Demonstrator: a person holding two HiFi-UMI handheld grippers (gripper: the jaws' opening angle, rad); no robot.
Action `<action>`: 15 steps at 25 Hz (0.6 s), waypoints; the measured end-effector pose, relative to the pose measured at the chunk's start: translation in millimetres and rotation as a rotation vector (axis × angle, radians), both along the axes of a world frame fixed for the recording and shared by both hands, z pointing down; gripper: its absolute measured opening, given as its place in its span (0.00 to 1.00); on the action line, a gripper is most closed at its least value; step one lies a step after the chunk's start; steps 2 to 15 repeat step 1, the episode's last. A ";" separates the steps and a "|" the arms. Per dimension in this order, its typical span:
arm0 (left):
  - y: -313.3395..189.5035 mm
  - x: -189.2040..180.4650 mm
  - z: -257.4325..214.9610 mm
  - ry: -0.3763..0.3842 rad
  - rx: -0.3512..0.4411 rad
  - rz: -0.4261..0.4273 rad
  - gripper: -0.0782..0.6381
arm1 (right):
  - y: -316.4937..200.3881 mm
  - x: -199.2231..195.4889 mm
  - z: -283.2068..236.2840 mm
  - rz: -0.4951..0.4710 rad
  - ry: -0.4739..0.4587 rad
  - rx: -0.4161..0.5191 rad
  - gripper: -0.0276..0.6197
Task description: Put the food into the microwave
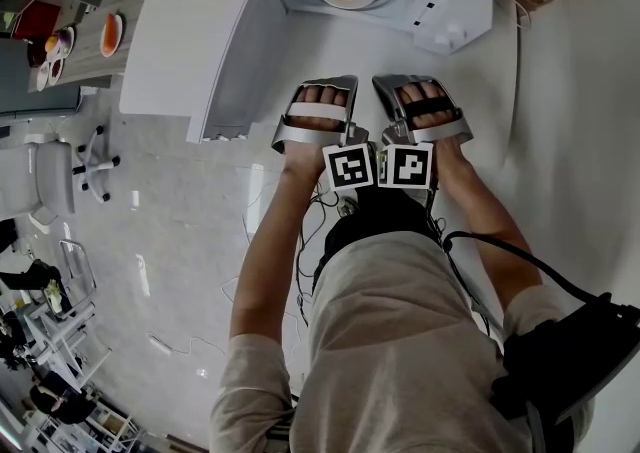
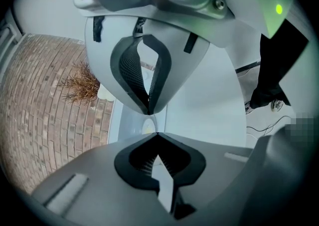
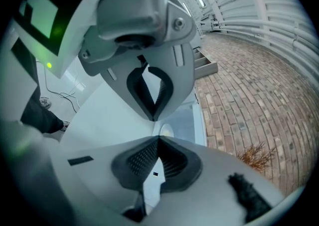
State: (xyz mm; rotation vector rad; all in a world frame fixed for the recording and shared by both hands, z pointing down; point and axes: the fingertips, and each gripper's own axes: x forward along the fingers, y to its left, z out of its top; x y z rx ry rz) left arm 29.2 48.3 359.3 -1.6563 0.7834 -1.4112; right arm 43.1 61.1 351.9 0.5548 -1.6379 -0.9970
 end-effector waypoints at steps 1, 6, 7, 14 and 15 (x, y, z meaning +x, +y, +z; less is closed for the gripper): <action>0.4 1.3 0.3 0.000 0.001 0.001 0.12 | 0.6 1.0 0.5 0.000 0.000 0.000 0.05; 0.4 1.3 0.3 0.000 0.001 0.001 0.12 | 0.6 1.0 0.5 0.000 0.000 0.000 0.05; 0.4 1.3 0.3 0.000 0.001 0.001 0.12 | 0.6 1.0 0.5 0.000 0.000 0.000 0.05; 0.4 1.3 0.3 0.000 0.001 0.001 0.12 | 0.6 1.0 0.5 0.000 0.000 0.000 0.05; 0.4 1.3 0.3 0.000 0.001 0.001 0.12 | 0.6 1.0 0.5 0.000 0.000 0.000 0.05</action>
